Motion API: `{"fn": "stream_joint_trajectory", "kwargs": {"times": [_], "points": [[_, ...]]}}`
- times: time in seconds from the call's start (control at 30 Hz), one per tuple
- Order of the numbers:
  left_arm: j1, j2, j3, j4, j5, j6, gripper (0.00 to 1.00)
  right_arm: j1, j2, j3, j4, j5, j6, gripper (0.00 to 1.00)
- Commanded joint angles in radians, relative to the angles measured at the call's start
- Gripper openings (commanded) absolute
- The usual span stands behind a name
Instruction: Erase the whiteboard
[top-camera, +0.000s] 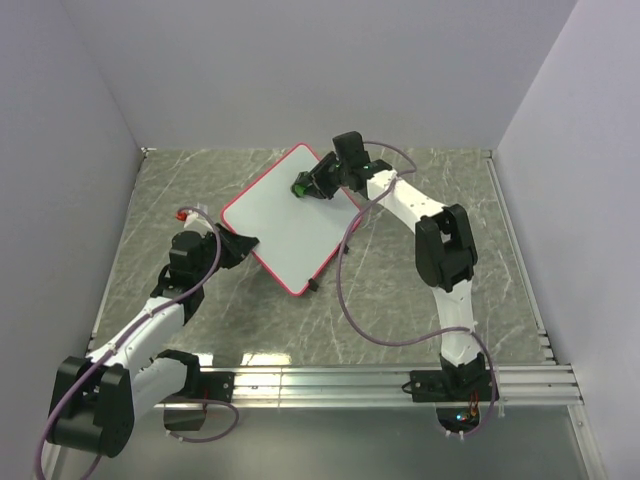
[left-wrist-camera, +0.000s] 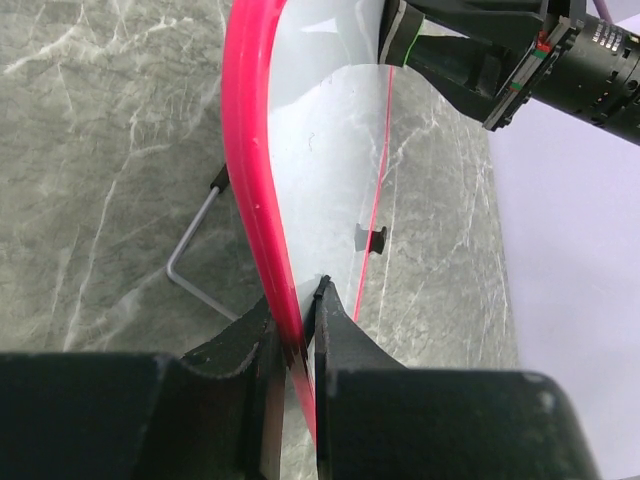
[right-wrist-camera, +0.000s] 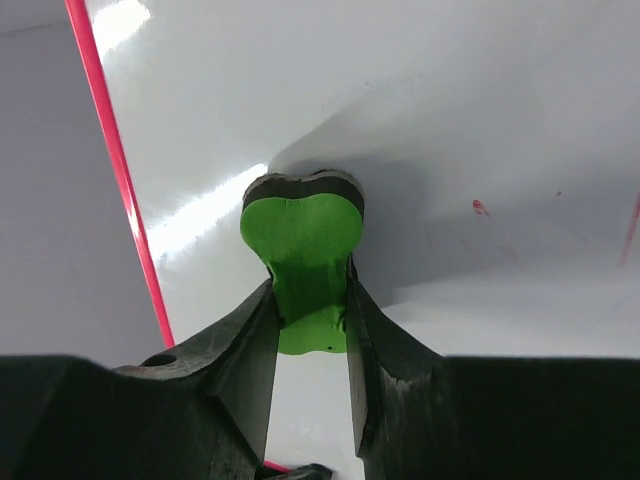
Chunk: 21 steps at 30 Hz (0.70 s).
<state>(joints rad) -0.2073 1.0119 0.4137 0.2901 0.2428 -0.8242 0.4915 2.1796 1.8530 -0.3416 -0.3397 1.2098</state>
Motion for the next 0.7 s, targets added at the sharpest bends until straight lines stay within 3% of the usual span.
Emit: {"fn": "stream_joint_trajectory", "kwargs": {"times": [0.0, 0.13, 0.33, 0.47, 0.67], "points": [[-0.001, 0.027, -0.015, -0.177, -0.108, 0.152, 0.00, 0.001, 0.031, -0.018, 0.053, -0.028, 0.043, 0.00], [-0.003, 0.024, -0.015, -0.180, -0.111, 0.152, 0.00, -0.043, -0.049, -0.208, 0.075, -0.002, 0.024, 0.00], [-0.003, 0.024, -0.015, -0.180, -0.111, 0.152, 0.00, -0.136, -0.113, -0.360, -0.036, 0.062, -0.101, 0.00], [-0.004, 0.025, -0.012, -0.180, -0.109, 0.154, 0.00, -0.160, -0.129, -0.380, -0.124, 0.097, -0.196, 0.00], [-0.003, 0.025, -0.012, -0.178, -0.112, 0.154, 0.00, -0.157, -0.127, -0.342, -0.145, 0.076, -0.201, 0.00]]}}
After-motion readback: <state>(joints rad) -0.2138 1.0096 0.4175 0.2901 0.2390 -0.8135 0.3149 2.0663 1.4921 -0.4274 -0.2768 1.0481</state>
